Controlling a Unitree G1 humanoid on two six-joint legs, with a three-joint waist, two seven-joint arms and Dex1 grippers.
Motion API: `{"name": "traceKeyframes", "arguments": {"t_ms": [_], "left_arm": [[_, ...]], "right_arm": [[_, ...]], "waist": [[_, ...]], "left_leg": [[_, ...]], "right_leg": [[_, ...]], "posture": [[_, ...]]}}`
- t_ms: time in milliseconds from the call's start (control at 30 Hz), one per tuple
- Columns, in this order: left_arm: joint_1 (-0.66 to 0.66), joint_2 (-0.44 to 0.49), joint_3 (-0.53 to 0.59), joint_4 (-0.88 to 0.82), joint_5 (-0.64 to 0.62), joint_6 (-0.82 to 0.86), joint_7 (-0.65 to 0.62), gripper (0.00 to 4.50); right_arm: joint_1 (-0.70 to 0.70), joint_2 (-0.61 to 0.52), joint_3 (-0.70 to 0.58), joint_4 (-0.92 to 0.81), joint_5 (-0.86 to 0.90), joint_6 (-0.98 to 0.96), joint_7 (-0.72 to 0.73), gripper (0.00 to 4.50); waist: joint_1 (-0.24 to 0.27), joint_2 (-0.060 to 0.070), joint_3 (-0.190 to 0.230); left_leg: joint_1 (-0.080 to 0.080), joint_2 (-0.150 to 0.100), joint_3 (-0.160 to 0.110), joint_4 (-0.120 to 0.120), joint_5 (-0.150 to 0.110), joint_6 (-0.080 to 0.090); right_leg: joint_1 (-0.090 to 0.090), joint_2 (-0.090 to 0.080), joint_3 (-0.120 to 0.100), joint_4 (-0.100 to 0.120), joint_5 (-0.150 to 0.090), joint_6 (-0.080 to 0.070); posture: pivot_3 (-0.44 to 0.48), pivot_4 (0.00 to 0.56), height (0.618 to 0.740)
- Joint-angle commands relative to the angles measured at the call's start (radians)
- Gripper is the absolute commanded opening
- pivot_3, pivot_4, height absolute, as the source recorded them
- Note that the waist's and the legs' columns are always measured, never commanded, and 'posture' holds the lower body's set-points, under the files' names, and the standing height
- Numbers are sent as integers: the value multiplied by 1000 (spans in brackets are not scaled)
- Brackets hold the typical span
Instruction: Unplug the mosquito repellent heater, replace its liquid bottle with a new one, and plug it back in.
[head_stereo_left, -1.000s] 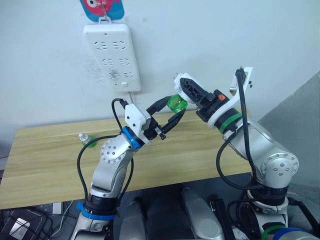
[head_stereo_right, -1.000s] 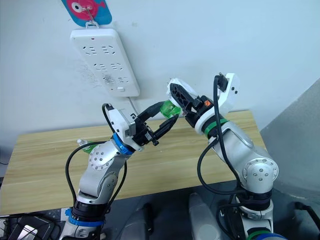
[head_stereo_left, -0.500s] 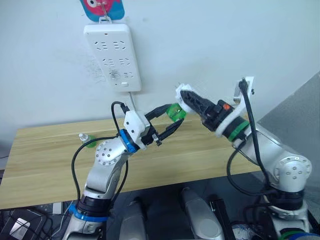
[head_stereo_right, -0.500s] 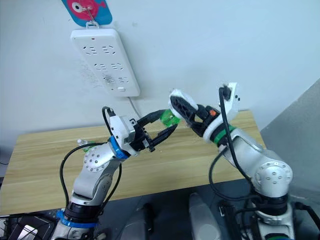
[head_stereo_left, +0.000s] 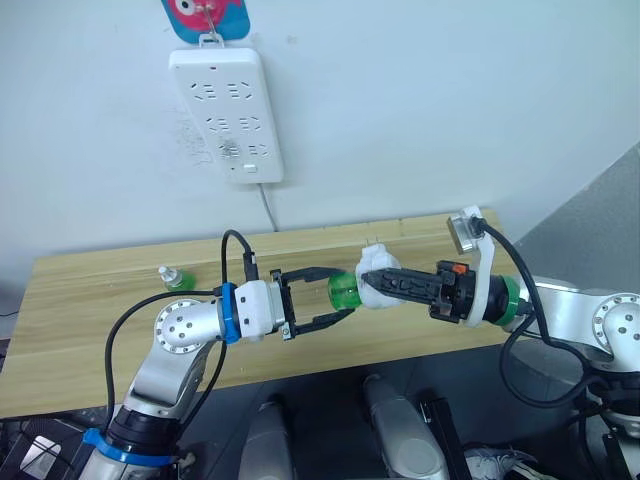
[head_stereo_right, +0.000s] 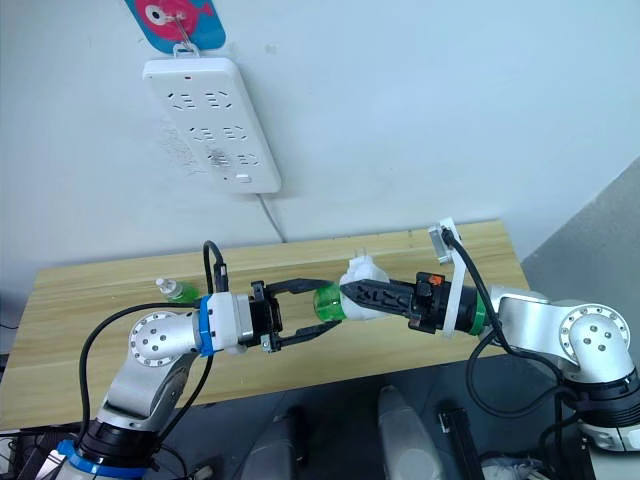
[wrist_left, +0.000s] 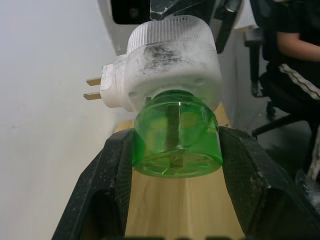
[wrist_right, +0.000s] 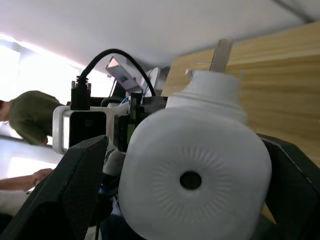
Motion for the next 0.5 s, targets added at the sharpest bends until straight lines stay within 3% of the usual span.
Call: {"name": "traceKeyframes", "arguments": {"t_ms": [33,200,367,500], "left_arm": [[5,6,-12,-48,-2,-39,-17,2238],[0,4,-17,-48,-2,-36,-18,2238],[-16,9,-18,-32,8,-44,-24,2238],[-37,11,-10,-12,13,-56,-29,2238]], "right_arm": [[-16,-14,23,-12,34,37,83,4500],[-33,-28,47,1,34,60,127,4500],[-53,-50,68,18,34,92,163,3396],[-61,-65,81,28,34,108,178,3393]], "waist": [[3,0,0],[14,0,0],[24,0,0],[26,0,0]], "left_leg": [[0,0,0,0,0,0],[0,0,0,0,0,0],[0,0,0,0,0,0],[0,0,1,0,0,0]], "right_leg": [[0,0,0,0,0,0],[0,0,0,0,0,0],[0,0,0,0,0,0],[0,0,0,-1,0,0]], "posture": [[-204,332,740],[-196,333,740],[-193,334,740],[-189,334,740]]}}
